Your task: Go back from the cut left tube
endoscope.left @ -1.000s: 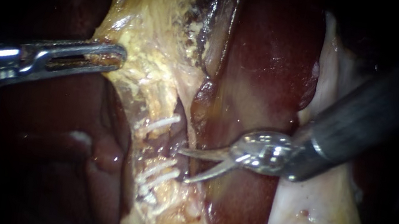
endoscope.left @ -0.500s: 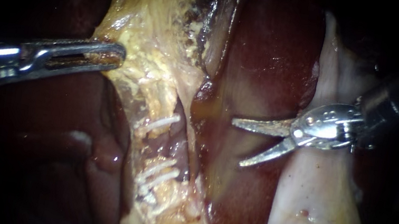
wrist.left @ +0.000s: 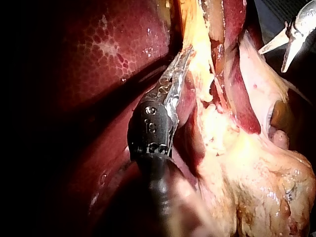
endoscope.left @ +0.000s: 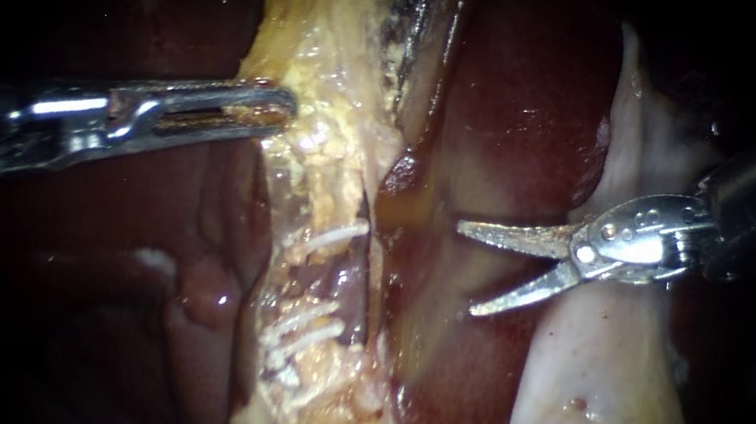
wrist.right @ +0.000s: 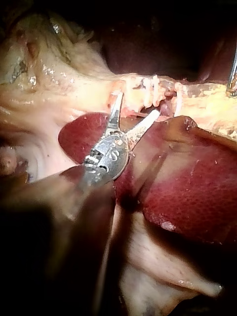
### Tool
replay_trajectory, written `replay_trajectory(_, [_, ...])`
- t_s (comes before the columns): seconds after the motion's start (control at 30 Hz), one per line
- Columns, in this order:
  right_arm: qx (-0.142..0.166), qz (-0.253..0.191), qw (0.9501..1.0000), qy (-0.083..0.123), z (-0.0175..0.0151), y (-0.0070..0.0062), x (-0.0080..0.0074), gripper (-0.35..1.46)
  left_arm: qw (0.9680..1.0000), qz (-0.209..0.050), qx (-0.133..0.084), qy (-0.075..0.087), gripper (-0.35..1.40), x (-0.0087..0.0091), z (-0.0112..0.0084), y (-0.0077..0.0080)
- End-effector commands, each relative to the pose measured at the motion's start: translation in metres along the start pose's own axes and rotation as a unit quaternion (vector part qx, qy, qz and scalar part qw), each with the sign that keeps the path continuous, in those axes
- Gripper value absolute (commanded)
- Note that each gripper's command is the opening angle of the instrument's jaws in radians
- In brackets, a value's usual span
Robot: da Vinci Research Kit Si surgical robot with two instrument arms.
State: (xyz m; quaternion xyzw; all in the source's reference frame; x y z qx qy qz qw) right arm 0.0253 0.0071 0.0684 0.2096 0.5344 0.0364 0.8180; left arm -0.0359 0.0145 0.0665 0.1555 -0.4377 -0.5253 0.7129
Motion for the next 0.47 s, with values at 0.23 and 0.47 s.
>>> replay_trajectory(0.23, [-0.002,-0.001,1.0000,0.002,-0.0001,0.0001,0.0001,1.43,1.0000,-0.001,0.001,0.001,-0.35,0.0001,-0.0001,-0.0001])
replay_trajectory(0.47, [-0.003,-0.001,1.0000,0.002,-0.0001,0.0000,0.0002,1.43,1.0000,-0.001,0.000,0.001,-0.35,0.0001,-0.0002,-0.0004])
